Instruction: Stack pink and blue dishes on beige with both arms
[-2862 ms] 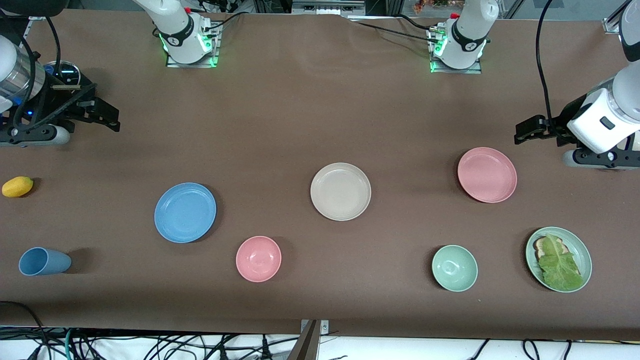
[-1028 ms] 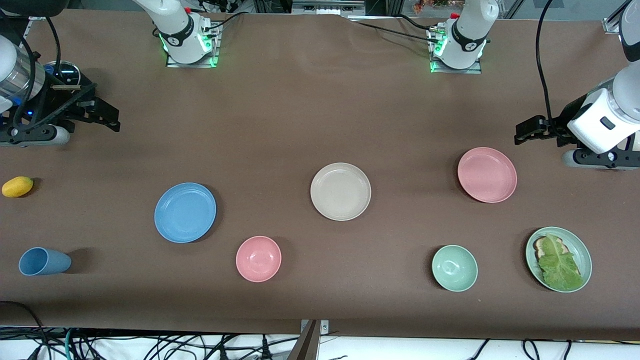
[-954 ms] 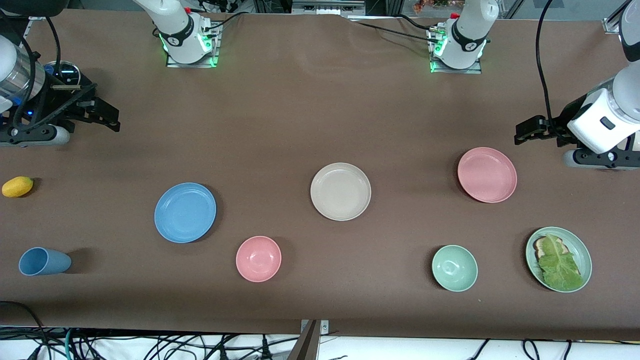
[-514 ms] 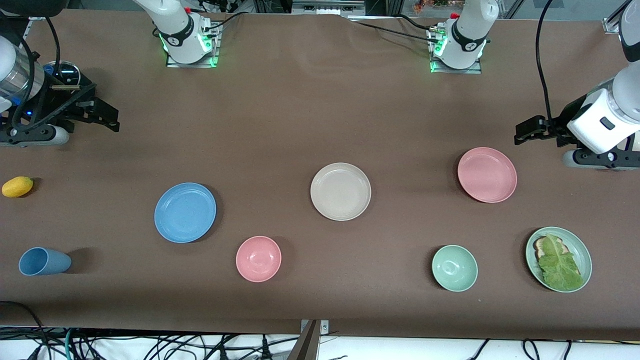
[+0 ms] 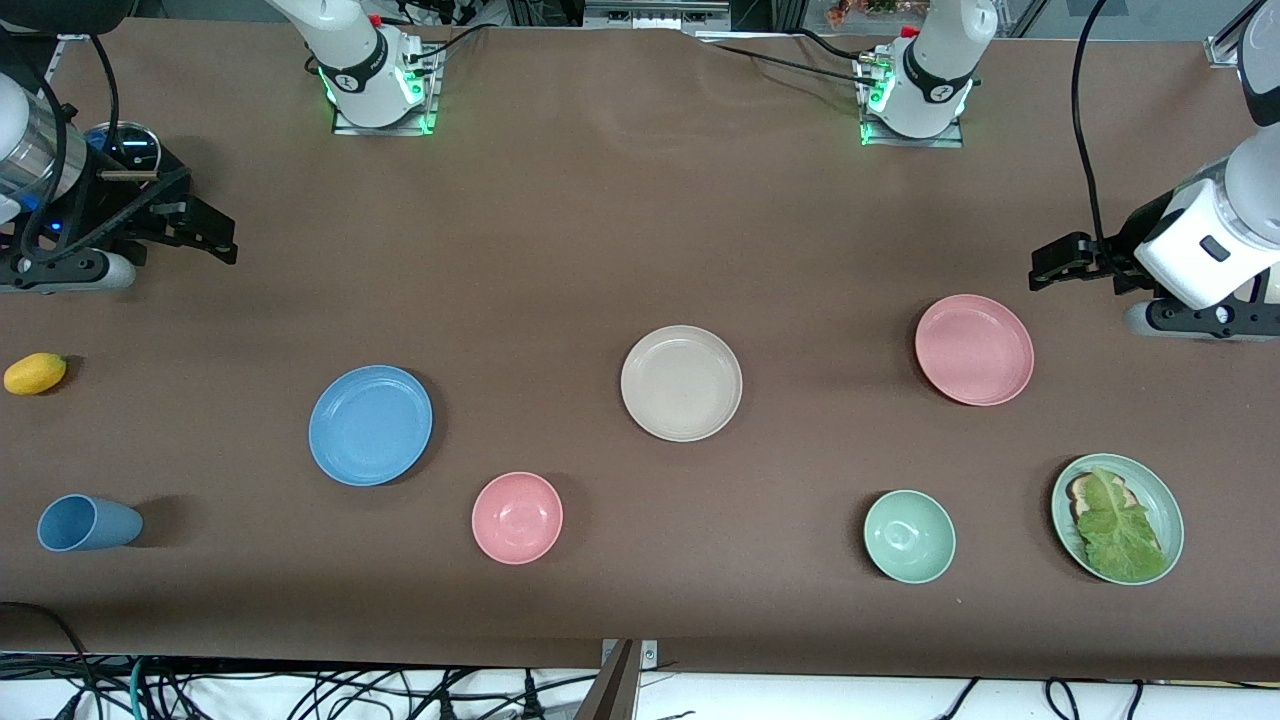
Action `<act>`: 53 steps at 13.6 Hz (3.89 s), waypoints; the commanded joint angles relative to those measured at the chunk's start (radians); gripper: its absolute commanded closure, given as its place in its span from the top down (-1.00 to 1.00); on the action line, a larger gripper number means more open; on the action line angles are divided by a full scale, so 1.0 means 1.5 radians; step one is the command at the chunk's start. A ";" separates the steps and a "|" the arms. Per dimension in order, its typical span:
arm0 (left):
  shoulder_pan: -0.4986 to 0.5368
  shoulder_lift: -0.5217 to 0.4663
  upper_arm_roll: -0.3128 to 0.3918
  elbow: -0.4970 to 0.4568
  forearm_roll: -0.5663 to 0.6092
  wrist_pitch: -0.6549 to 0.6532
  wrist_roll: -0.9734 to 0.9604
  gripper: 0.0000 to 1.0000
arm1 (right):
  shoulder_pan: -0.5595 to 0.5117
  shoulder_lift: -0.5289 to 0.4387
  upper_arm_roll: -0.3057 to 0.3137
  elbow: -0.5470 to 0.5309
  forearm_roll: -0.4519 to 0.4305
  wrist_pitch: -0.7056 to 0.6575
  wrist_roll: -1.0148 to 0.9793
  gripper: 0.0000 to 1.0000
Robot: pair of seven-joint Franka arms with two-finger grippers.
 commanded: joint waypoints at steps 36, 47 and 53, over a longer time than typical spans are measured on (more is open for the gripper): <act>0.198 0.142 0.028 -0.375 -0.041 0.447 0.321 1.00 | -0.017 0.039 -0.003 0.000 0.009 0.040 -0.008 1.00; 0.224 0.228 0.027 -0.374 -0.186 0.505 0.527 0.90 | -0.016 0.144 0.002 0.011 0.013 0.069 -0.036 1.00; 0.230 0.231 0.027 -0.368 -0.187 0.496 0.527 -1.00 | -0.022 0.205 -0.002 -0.004 0.001 0.160 -0.041 1.00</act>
